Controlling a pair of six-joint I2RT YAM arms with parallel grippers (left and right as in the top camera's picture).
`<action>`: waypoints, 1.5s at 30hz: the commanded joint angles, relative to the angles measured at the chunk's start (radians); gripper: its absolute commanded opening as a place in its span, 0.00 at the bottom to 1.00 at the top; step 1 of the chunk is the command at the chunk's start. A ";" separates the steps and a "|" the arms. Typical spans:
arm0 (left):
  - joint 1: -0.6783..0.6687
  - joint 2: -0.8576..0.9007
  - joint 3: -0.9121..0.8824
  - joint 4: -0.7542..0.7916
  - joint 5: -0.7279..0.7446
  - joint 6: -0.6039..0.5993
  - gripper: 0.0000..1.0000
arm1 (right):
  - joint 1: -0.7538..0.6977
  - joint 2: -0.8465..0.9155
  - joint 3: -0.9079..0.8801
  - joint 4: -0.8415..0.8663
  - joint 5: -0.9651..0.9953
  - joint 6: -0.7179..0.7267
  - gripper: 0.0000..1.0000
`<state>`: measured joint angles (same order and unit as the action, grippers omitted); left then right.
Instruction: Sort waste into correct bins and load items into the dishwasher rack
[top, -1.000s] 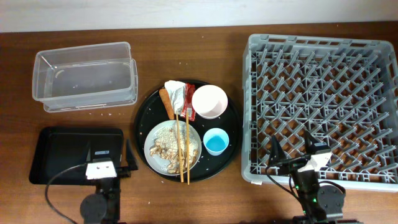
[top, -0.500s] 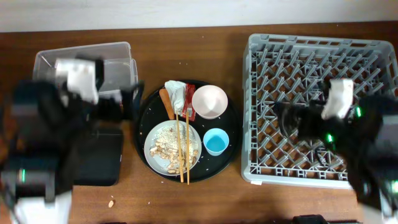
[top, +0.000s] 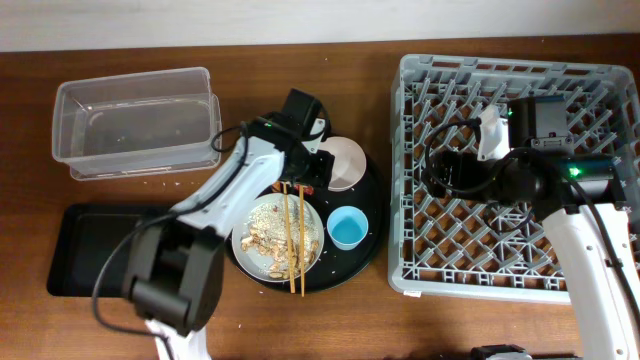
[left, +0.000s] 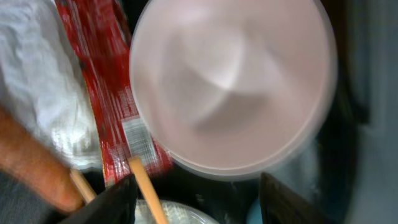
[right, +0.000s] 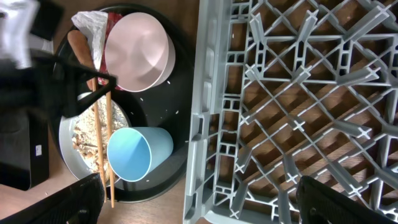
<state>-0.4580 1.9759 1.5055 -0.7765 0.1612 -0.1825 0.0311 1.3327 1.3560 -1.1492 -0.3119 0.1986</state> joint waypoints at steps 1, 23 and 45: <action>0.003 0.091 0.007 0.068 -0.080 -0.042 0.46 | -0.005 -0.001 0.011 -0.008 0.009 -0.011 0.98; 0.159 -0.187 0.238 -0.195 0.490 0.053 0.00 | 0.028 -0.001 0.011 0.092 -0.332 -0.064 0.77; -0.143 -0.245 0.236 -0.223 -0.032 0.039 0.47 | 0.164 0.140 0.020 0.148 0.104 0.210 0.04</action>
<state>-0.6029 1.7878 1.7447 -0.9939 0.1925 -0.1528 0.2089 1.4914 1.3556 -1.0084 -0.2726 0.3870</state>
